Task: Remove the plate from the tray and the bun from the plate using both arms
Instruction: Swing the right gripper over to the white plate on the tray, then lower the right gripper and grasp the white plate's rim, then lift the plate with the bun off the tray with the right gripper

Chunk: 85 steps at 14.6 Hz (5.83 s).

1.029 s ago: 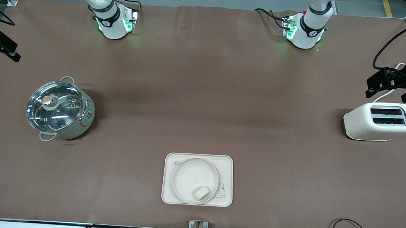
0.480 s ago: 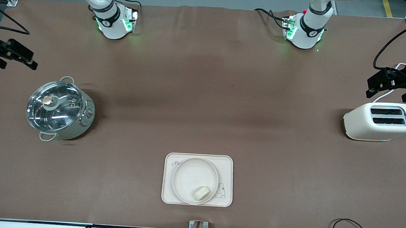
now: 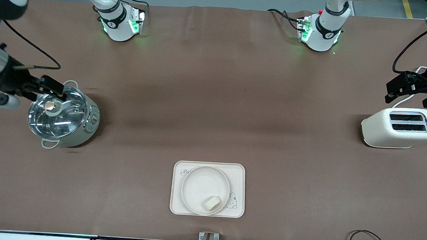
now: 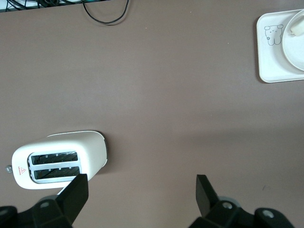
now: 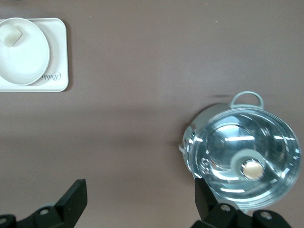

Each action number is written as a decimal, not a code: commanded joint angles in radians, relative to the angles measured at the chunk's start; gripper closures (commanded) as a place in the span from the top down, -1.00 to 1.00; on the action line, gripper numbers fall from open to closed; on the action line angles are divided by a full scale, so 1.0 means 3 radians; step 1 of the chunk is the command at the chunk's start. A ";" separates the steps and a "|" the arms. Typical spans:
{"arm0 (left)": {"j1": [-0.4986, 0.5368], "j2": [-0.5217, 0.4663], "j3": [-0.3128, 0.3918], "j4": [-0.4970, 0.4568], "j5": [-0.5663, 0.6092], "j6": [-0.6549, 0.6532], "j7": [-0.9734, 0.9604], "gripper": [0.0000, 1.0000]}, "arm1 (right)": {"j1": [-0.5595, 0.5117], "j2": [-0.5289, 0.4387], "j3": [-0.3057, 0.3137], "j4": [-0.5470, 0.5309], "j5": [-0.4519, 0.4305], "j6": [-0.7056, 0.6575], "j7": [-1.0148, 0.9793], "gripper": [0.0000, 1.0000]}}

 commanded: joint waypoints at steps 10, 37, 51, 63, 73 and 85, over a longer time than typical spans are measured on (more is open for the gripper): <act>-0.0008 0.0022 -0.0009 0.0076 0.0033 -0.0069 -0.0008 1.00 | 0.0945 0.1078 -0.0004 0.0034 0.0051 0.1734 0.1704 1.00; -0.0008 0.0022 -0.0009 0.0076 0.0033 -0.0110 -0.0003 1.00 | 0.1211 0.3268 -0.0025 0.1583 -0.0036 0.3183 0.2089 0.03; -0.0013 0.0017 -0.0009 0.0081 0.0069 -0.0120 -0.0013 1.00 | 0.1217 0.3411 -0.0004 0.1624 -0.0020 0.3454 0.2064 -0.56; 0.0012 0.0017 -0.0004 0.0065 0.0069 -0.0131 0.0002 1.00 | 0.1145 0.3131 0.0277 0.1325 0.0031 0.3704 0.2038 -0.99; -0.0023 0.0012 -0.0019 0.0076 0.0110 -0.0299 -0.0054 1.00 | 0.1165 0.1755 0.0773 -0.1385 -0.0010 0.5227 0.1982 -0.99; -0.0008 -0.0014 -0.0218 0.0055 0.0100 -0.0549 -0.0125 1.00 | 0.1257 0.1662 0.0783 -0.2114 -0.0020 0.5857 0.2083 0.41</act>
